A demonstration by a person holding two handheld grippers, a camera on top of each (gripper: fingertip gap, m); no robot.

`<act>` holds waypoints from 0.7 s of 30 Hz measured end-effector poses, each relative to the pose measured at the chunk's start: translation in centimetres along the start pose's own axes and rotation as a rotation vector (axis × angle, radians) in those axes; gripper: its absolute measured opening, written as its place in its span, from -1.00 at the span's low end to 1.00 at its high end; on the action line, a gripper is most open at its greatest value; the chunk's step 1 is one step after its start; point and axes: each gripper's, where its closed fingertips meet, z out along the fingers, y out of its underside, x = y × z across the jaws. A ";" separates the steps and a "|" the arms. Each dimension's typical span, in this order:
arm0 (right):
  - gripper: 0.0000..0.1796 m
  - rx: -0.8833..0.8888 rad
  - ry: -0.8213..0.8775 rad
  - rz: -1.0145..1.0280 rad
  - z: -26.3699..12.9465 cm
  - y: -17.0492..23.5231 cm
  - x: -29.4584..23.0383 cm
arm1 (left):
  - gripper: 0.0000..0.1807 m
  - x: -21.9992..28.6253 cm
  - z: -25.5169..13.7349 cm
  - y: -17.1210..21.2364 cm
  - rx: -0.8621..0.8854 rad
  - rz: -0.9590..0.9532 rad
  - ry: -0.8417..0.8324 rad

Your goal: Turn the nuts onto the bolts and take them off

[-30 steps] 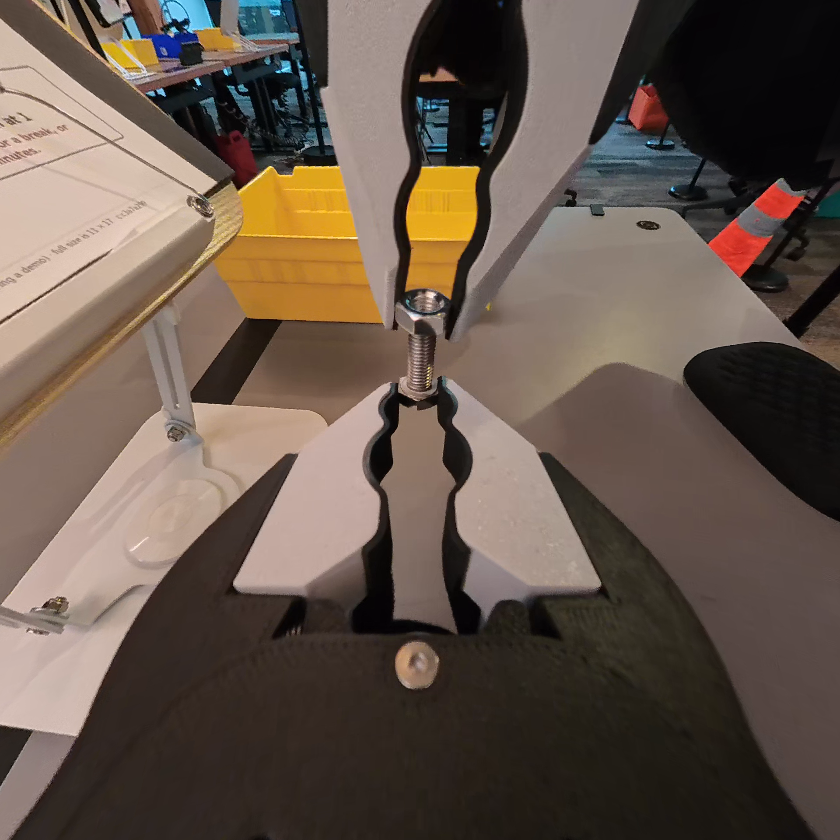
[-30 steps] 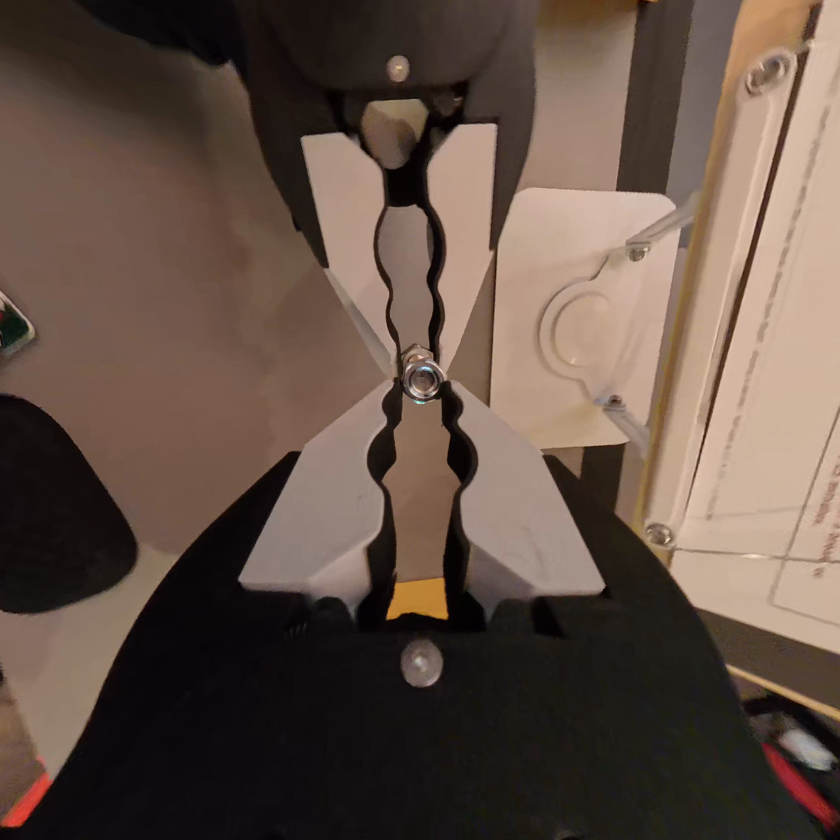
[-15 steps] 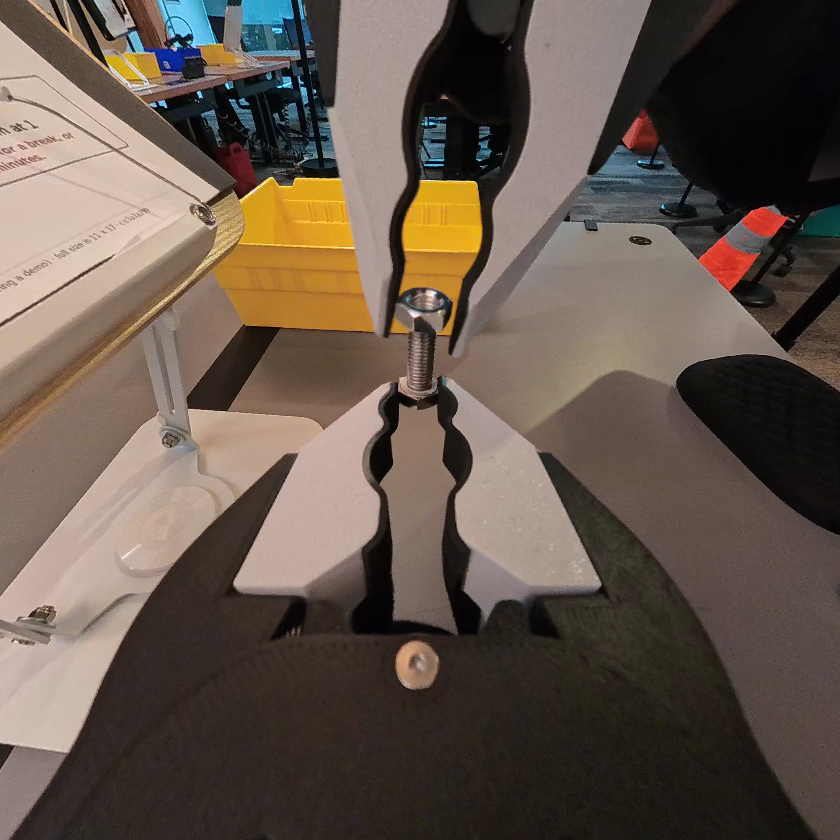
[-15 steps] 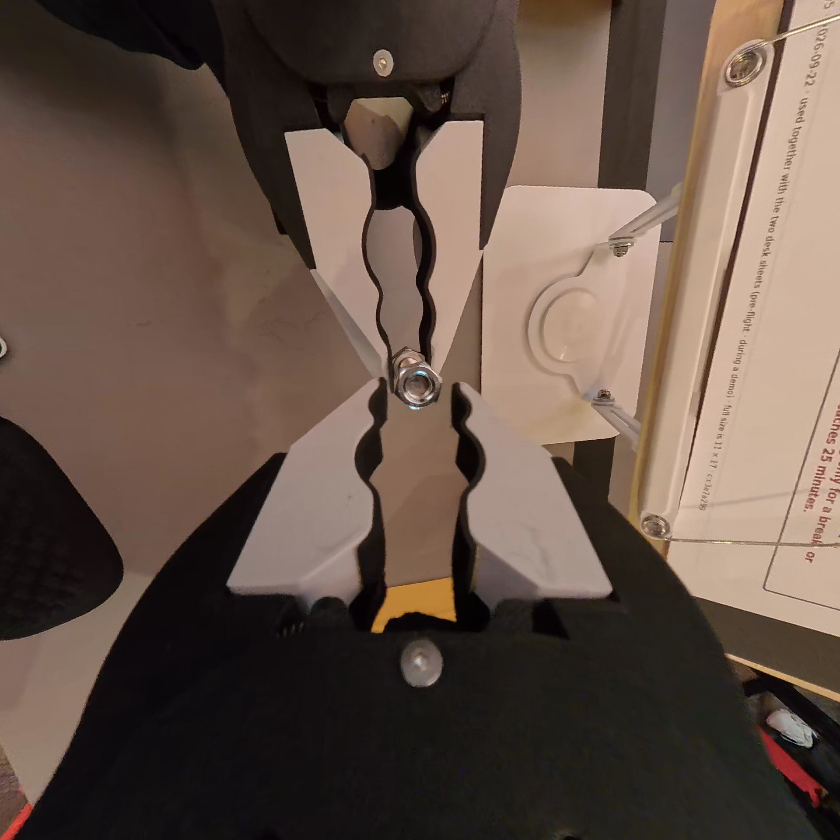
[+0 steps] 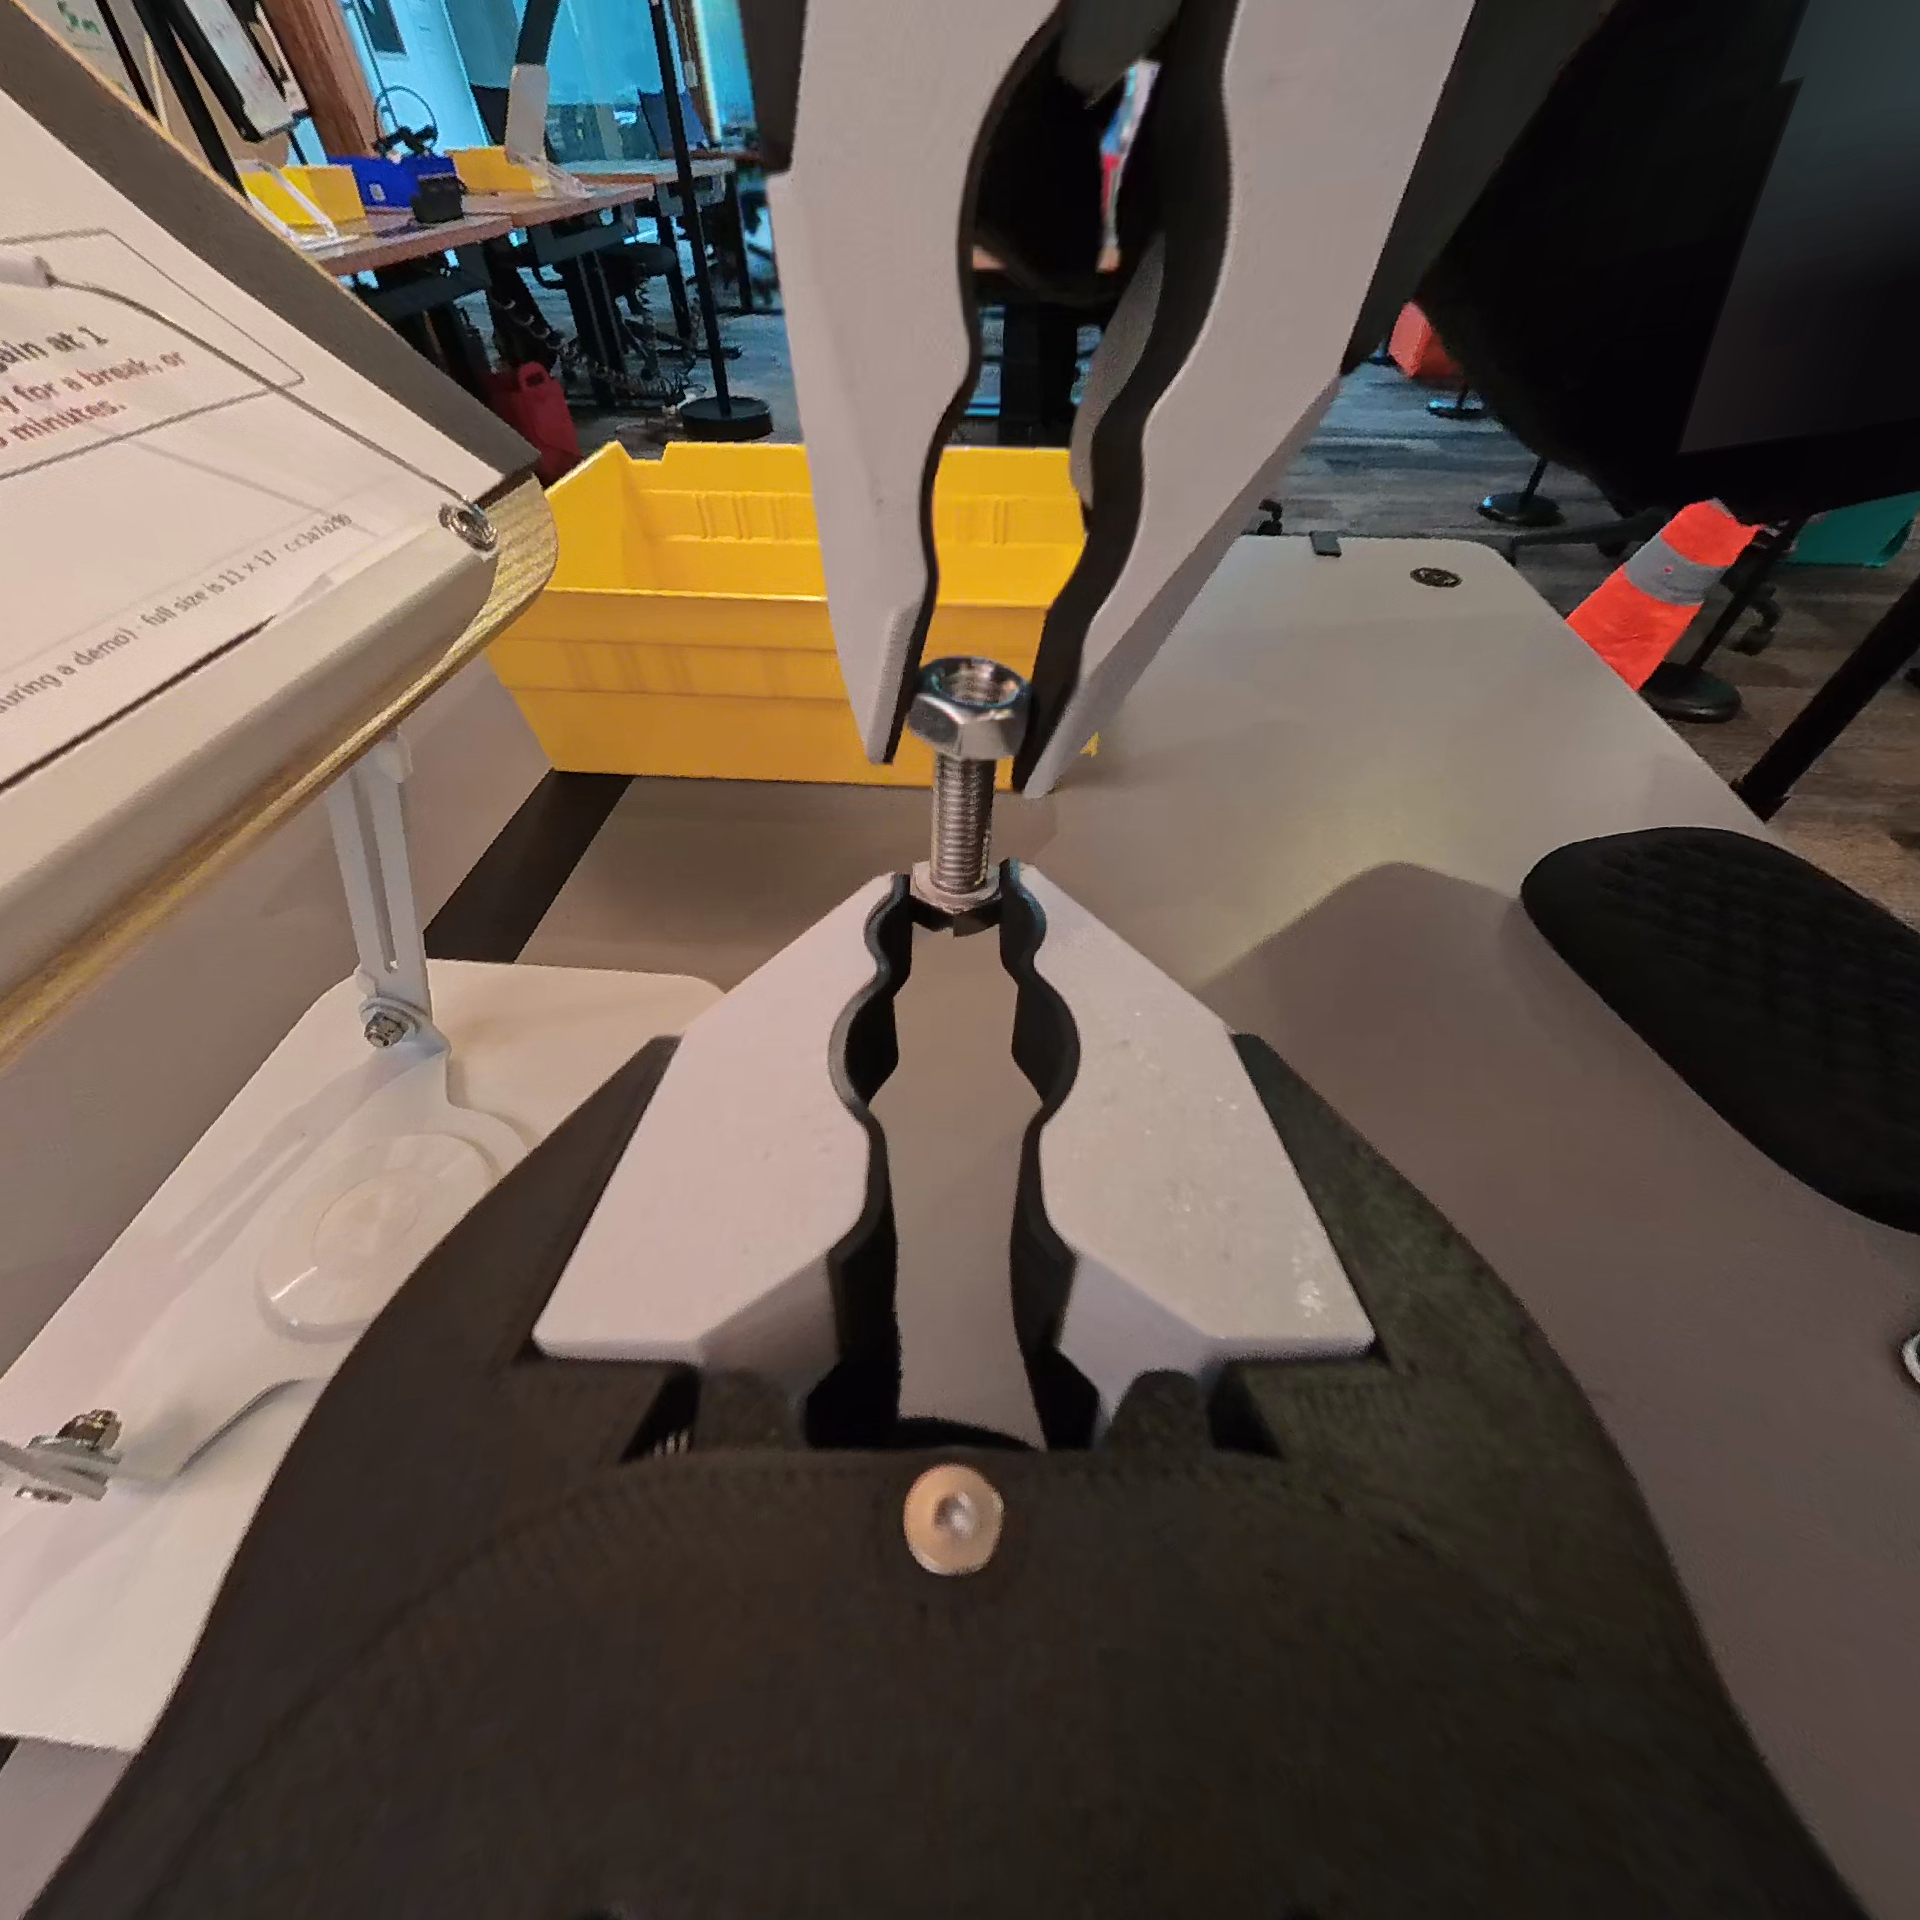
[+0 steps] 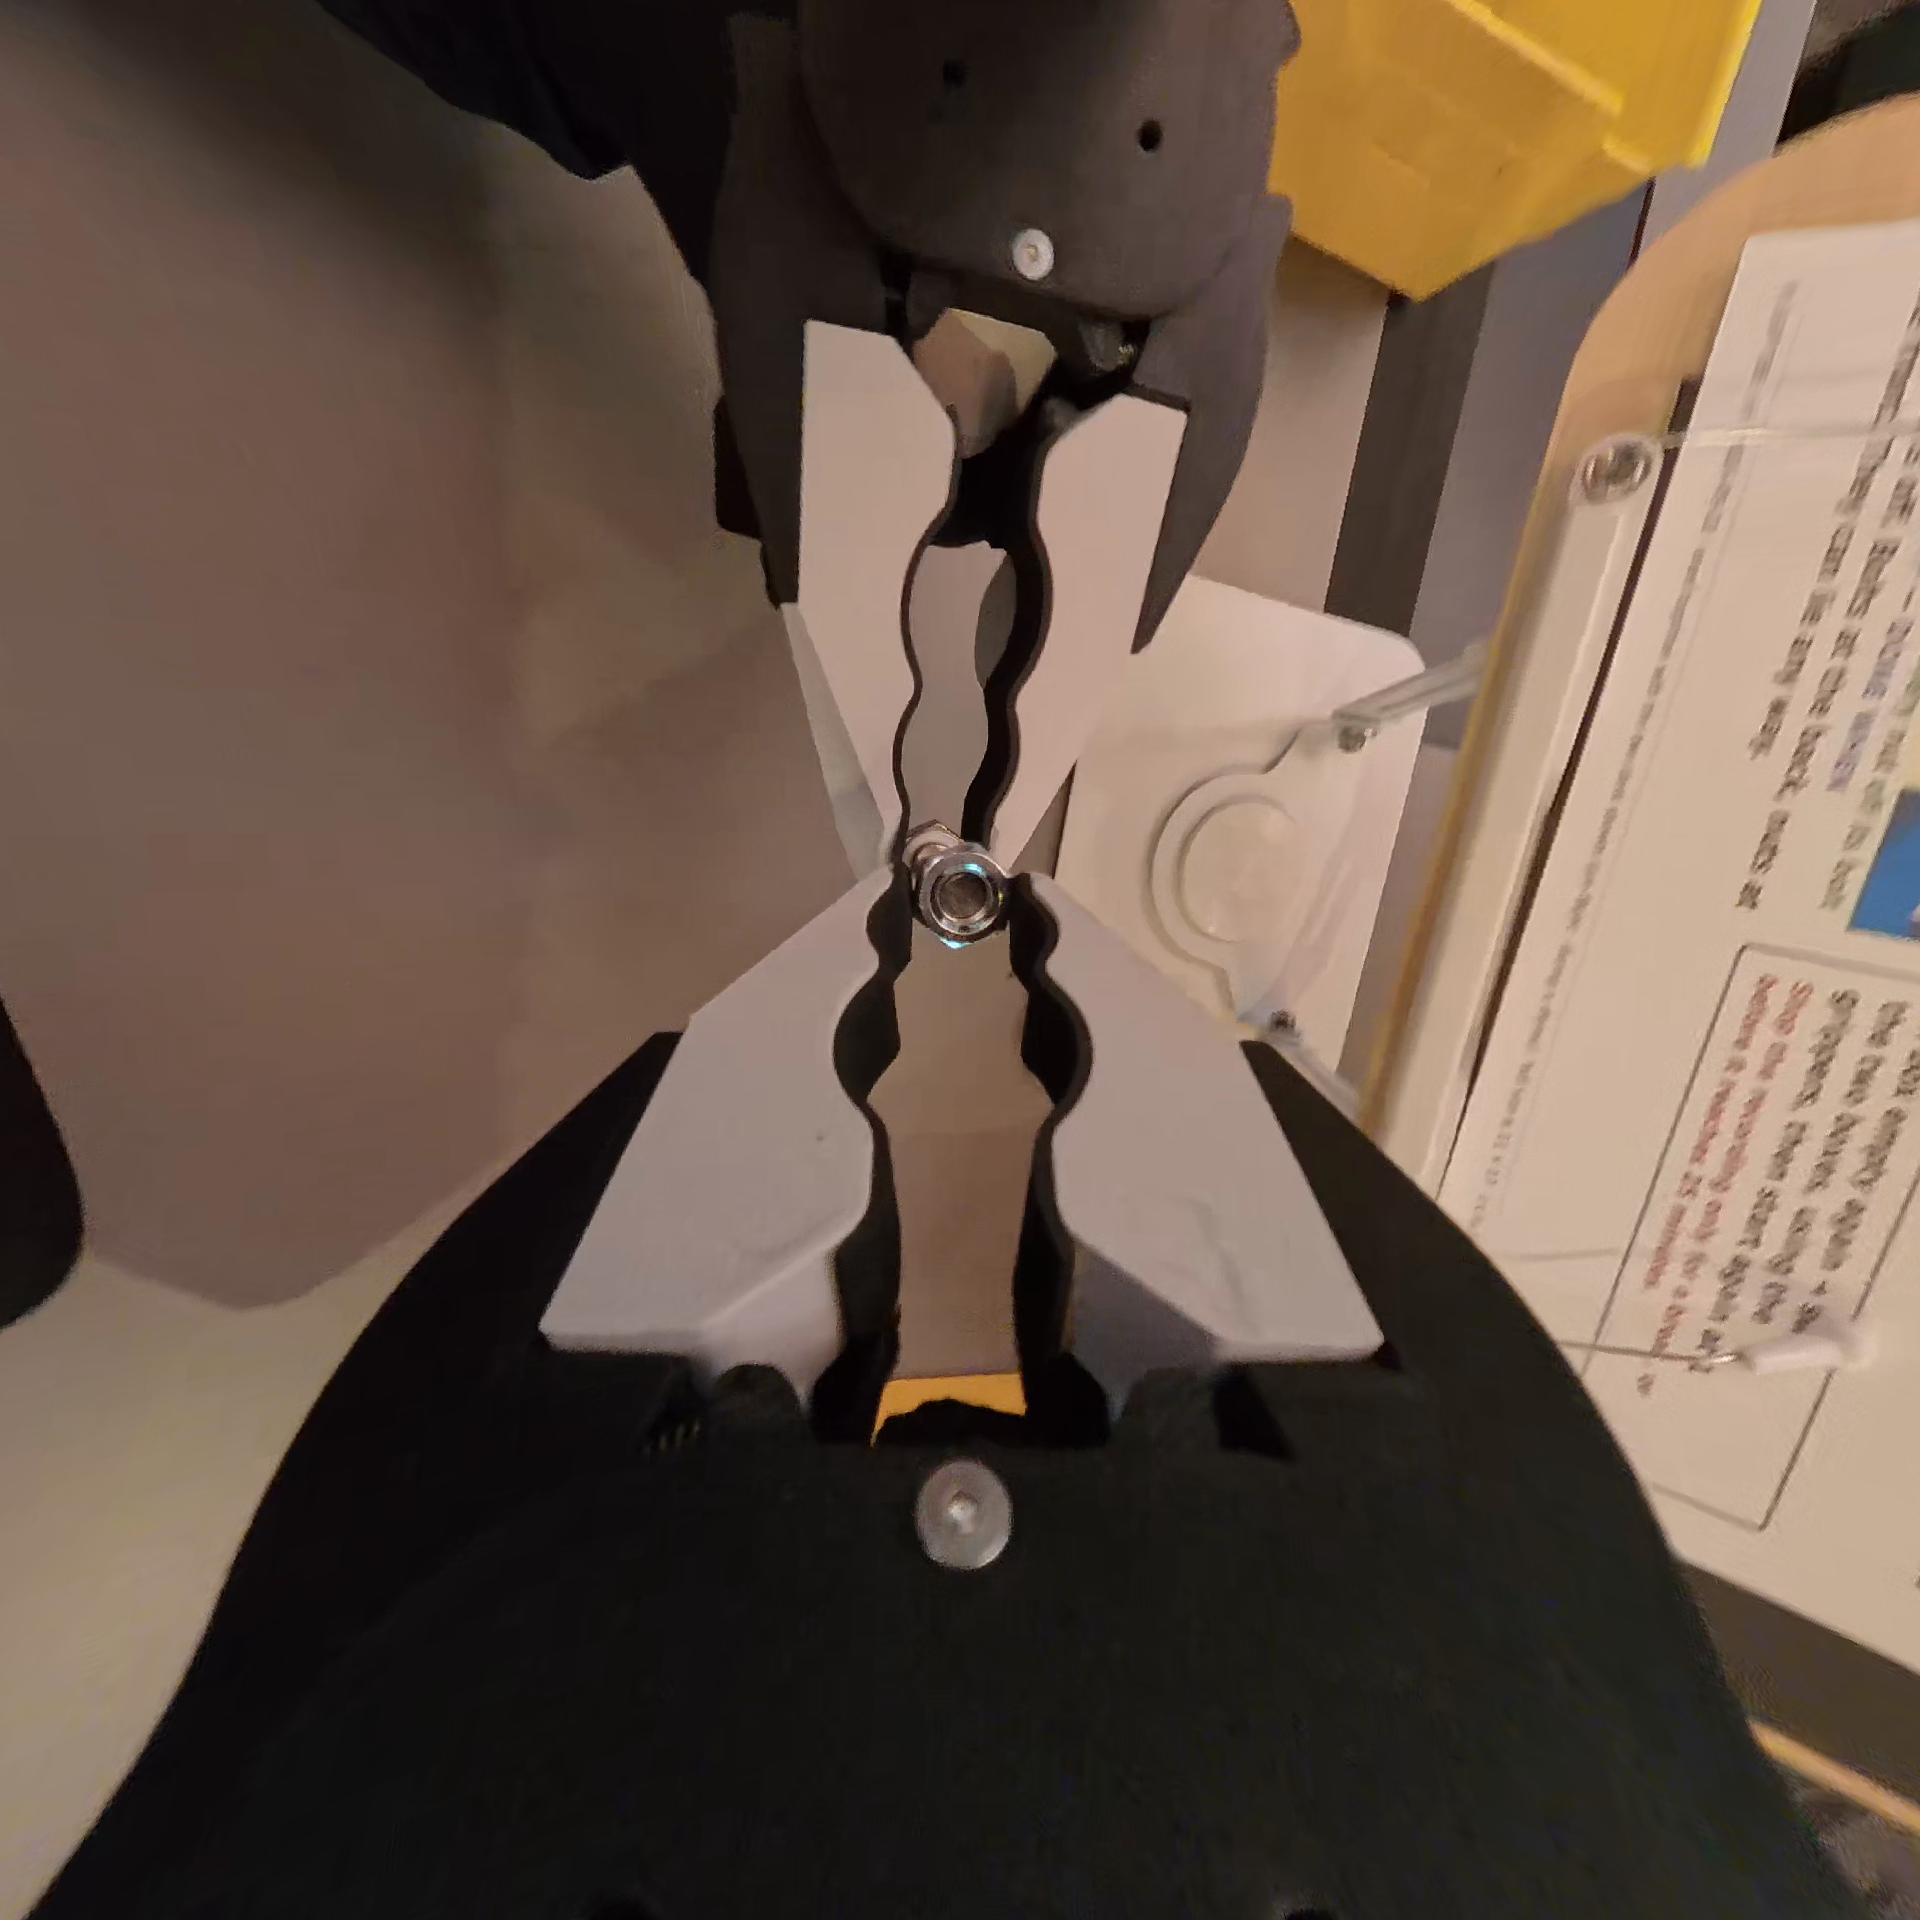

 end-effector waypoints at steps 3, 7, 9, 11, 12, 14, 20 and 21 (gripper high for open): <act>-0.82 0.047 -0.029 -0.089 -0.4 -0.4 -0.2 | -0.84 0.4 -0.2 -0.5 0.032 -0.004 0.028; -0.81 0.066 -0.069 -0.182 -0.6 -0.4 -0.6 | -0.84 0.8 -0.1 -0.7 0.032 0.012 0.038; -0.82 0.060 -0.079 -0.127 -0.4 -0.3 -0.5 | -0.84 0.6 0.0 -0.5 0.019 0.019 0.017; -0.81 0.048 -0.072 -0.016 -0.2 -0.1 -0.1 | -0.84 0.0 -0.1 -0.4 0.017 0.012 -0.010; -0.82 0.053 -0.066 0.035 -0.2 -0.1 0.0 | -0.84 -0.1 -0.2 -0.4 0.018 0.010 -0.016; -0.82 0.065 -0.058 0.160 -0.1 -0.2 0.3 | -0.84 -0.4 -0.2 -0.3 0.017 0.009 -0.032; -0.52 0.053 0.018 0.246 -0.1 0.2 0.9 | -0.84 -0.3 -0.2 -0.6 0.035 -0.007 -0.023; -0.47 0.047 0.046 0.230 -0.4 0.3 1.2 | -0.84 -0.3 -0.3 -0.6 0.035 -0.008 -0.021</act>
